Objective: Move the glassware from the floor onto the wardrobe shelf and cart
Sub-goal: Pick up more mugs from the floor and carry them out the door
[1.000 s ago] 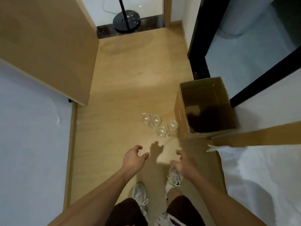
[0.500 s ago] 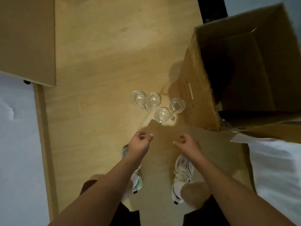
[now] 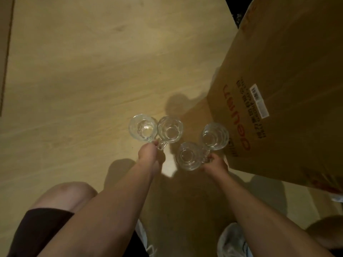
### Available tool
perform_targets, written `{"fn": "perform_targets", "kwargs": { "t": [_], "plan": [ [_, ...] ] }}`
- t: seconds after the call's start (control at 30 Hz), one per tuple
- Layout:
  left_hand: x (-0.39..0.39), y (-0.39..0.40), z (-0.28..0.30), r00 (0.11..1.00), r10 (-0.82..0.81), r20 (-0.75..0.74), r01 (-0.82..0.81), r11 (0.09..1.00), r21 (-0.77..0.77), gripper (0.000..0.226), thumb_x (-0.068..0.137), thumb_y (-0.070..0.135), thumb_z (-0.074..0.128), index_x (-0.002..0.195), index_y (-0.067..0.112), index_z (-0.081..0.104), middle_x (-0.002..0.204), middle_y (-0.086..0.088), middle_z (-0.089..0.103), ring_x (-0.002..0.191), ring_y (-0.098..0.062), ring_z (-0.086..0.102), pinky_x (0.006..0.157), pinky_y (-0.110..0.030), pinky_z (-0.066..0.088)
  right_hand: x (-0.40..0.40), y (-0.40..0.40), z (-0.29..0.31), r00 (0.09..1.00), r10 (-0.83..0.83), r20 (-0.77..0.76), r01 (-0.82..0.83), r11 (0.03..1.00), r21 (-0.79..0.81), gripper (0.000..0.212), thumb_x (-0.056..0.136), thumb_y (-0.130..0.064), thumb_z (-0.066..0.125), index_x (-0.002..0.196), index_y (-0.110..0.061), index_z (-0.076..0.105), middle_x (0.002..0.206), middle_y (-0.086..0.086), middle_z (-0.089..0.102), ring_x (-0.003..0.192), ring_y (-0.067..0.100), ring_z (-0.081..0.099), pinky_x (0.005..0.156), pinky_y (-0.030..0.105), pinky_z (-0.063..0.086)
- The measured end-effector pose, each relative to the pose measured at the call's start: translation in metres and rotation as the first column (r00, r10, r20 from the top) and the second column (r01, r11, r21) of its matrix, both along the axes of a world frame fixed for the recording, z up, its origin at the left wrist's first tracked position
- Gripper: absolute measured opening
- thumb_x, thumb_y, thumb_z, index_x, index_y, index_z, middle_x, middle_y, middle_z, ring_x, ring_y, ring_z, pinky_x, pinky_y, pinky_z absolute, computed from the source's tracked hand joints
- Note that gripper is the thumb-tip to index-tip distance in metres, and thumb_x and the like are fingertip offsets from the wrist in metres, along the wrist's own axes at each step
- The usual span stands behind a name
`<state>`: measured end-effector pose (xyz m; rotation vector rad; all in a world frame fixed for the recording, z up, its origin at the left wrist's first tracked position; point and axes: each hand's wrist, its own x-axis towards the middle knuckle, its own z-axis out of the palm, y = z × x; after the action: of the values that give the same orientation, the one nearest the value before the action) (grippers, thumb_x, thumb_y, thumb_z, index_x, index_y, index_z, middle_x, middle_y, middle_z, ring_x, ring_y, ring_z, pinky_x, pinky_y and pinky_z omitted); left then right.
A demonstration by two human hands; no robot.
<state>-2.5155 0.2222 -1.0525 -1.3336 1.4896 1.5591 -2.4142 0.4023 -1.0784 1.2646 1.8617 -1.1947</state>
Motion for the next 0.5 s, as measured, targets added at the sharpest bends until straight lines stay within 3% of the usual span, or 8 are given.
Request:
{"fn": "perform_targets", "kwargs": {
  "t": [0.1,0.23,0.3,0.37,0.43,0.5],
  "plan": [
    [-0.015,0.002,-0.006,0.998,0.07,0.005,-0.07,0.995,0.064,0.015,0.096,0.019,0.064,0.107,0.009,0.069,0.091,-0.008,0.067,0.07,-0.019,0.055,0.058,-0.03,0.041,0.0,-0.003,-0.007,0.999,0.006,-0.037,-0.003,0.996,0.084,0.026,0.087,-0.016,0.073,0.106,-0.031,0.062,0.111,0.0,0.07,0.094,0.021,0.062,0.079,0.029,0.049],
    [-0.012,-0.003,-0.009,0.997,0.077,0.007,-0.077,0.997,0.028,0.017,0.1,0.021,0.06,0.111,0.01,0.066,0.089,-0.006,0.062,0.055,-0.011,0.043,0.05,-0.025,0.041,0.015,-0.01,0.002,0.992,0.124,-0.036,-0.115,0.976,0.187,0.015,0.091,-0.024,0.071,0.104,-0.031,0.072,0.1,-0.004,0.07,0.09,0.019,0.063,0.078,0.031,0.052],
    [-0.004,-0.009,-0.002,0.997,0.076,-0.001,-0.076,0.997,0.007,0.013,0.103,0.019,0.055,0.11,0.01,0.062,0.085,-0.003,0.057,0.053,-0.01,0.039,0.041,-0.021,0.039,0.019,-0.014,0.01,0.985,0.171,0.002,-0.169,0.976,0.139,0.006,0.093,-0.027,0.069,0.098,-0.027,0.069,0.092,-0.007,0.064,0.088,0.017,0.061,0.074,0.029,0.049],
    [0.003,-0.016,0.015,0.998,0.057,0.018,-0.057,0.998,-0.02,0.01,0.105,0.021,0.053,0.109,0.015,0.059,0.085,-0.001,0.057,0.059,-0.011,0.046,0.038,-0.018,0.042,0.021,-0.02,0.014,0.986,0.168,0.01,-0.168,0.985,0.026,0.011,0.092,-0.03,0.071,0.09,-0.021,0.065,0.09,-0.004,0.065,0.085,0.018,0.061,0.073,0.032,0.048],
    [0.013,-0.023,0.035,0.998,0.0,0.055,0.0,1.0,-0.014,0.019,0.105,0.026,0.053,0.117,0.013,0.06,0.094,-0.003,0.066,0.067,-0.015,0.061,0.041,-0.019,0.049,0.023,-0.028,0.023,0.997,0.078,0.006,-0.077,0.994,-0.074,0.015,0.091,-0.031,0.071,0.086,-0.02,0.062,0.087,0.001,0.066,0.081,0.021,0.06,0.075,0.038,0.052],
    [0.025,-0.032,0.062,0.993,-0.06,0.104,0.059,0.998,0.016,0.024,0.104,0.028,0.053,0.119,0.011,0.061,0.098,-0.008,0.069,0.07,-0.017,0.065,0.047,-0.024,0.051,0.024,-0.036,0.039,0.998,-0.058,0.029,0.062,0.986,-0.157,0.015,0.092,-0.031,0.07,0.087,-0.02,0.062,0.08,0.003,0.061,0.072,0.02,0.054,0.066,0.037,0.05]
  ]
}}
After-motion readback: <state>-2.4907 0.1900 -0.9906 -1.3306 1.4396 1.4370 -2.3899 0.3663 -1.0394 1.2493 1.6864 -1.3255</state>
